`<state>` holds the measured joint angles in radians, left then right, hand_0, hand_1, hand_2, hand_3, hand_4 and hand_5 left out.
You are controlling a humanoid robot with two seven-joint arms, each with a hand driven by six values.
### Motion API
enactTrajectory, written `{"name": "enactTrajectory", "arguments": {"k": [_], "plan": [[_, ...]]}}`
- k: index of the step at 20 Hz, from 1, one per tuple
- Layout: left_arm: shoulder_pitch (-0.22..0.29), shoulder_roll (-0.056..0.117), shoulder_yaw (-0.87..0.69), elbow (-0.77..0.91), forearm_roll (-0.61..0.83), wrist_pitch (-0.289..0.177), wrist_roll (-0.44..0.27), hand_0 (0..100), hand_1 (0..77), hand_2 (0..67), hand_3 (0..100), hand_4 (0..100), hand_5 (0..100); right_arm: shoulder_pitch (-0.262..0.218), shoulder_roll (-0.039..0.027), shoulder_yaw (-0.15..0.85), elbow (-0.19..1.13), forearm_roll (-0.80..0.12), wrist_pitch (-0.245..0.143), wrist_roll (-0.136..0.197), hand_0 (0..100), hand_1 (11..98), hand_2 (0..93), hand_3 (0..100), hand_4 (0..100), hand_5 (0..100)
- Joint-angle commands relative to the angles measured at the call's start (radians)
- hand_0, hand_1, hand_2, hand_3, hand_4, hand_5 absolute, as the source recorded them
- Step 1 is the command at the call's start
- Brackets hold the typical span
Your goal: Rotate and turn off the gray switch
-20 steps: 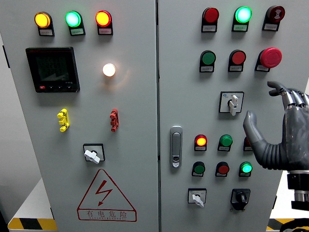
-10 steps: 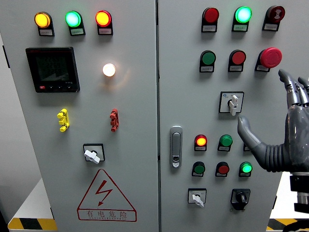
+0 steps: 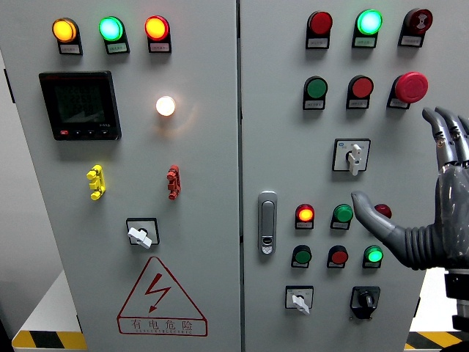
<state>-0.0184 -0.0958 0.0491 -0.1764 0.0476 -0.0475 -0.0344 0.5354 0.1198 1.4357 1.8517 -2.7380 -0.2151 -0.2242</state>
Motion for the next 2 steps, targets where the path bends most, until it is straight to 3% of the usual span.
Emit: {"name": "enactTrajectory", "arguments": {"k": [1,2], "plan": [[0.0,-0.001,0.0,0.0,0.0,0.0,-0.001,0,0.0,10.2,21,12,13,-0.017,0.0029,0.009,0.017,0.0,0.0,0.009,0,48.1,6.1,15,5,23],[-0.002,0.001,0.0,0.0,0.0,0.0,0.001,0,0.0,10.2,21,12,13,-0.04,0.0059,0.014,0.02,-0.002,0.0,0.025,0,48.2,6.1,15,5,23]]}}
